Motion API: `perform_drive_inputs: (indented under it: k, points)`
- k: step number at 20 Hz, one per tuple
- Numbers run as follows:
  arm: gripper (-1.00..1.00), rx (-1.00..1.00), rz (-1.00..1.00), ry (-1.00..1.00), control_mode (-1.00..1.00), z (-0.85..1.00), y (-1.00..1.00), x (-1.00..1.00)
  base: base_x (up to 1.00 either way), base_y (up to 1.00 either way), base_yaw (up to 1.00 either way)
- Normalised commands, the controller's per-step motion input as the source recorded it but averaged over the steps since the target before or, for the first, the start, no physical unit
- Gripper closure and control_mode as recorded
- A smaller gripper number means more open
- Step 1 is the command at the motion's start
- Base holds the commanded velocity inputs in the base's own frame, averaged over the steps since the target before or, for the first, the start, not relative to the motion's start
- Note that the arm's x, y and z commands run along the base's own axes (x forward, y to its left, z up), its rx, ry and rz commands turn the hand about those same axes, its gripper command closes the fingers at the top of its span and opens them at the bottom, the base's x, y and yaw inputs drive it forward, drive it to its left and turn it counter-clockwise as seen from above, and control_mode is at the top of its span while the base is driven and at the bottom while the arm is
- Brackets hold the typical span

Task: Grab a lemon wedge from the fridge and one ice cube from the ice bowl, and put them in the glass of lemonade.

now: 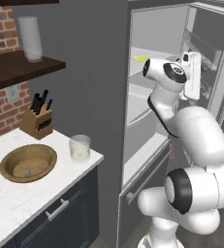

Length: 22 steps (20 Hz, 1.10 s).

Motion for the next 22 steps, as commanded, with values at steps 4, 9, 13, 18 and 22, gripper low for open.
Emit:
perform_drive_inputs:
  k: [4, 9, 13, 18, 22]
  points:
    - [-1.00, 0.00, -0.04, 0.00, -1.00, 0.03, -1.00, -0.06, 0.00, 0.00, 0.00]
    - [-1.00, 0.00, -0.01, 0.00, -1.00, 0.00, -1.00, 0.00, 0.00, 0.00, 0.00]
    - [-1.00, 0.01, 0.00, 0.00, -1.00, 0.00, -1.00, 0.00, 0.00, 0.00, 0.00]
    - [-1.00, 0.00, 0.00, 0.00, -1.00, 0.02, -1.00, 0.05, 0.00, 0.00, 0.00]
    - [-1.00, 0.00, 0.03, 0.00, -1.00, 0.23, -1.00, 0.43, 0.00, 0.00, 0.00]
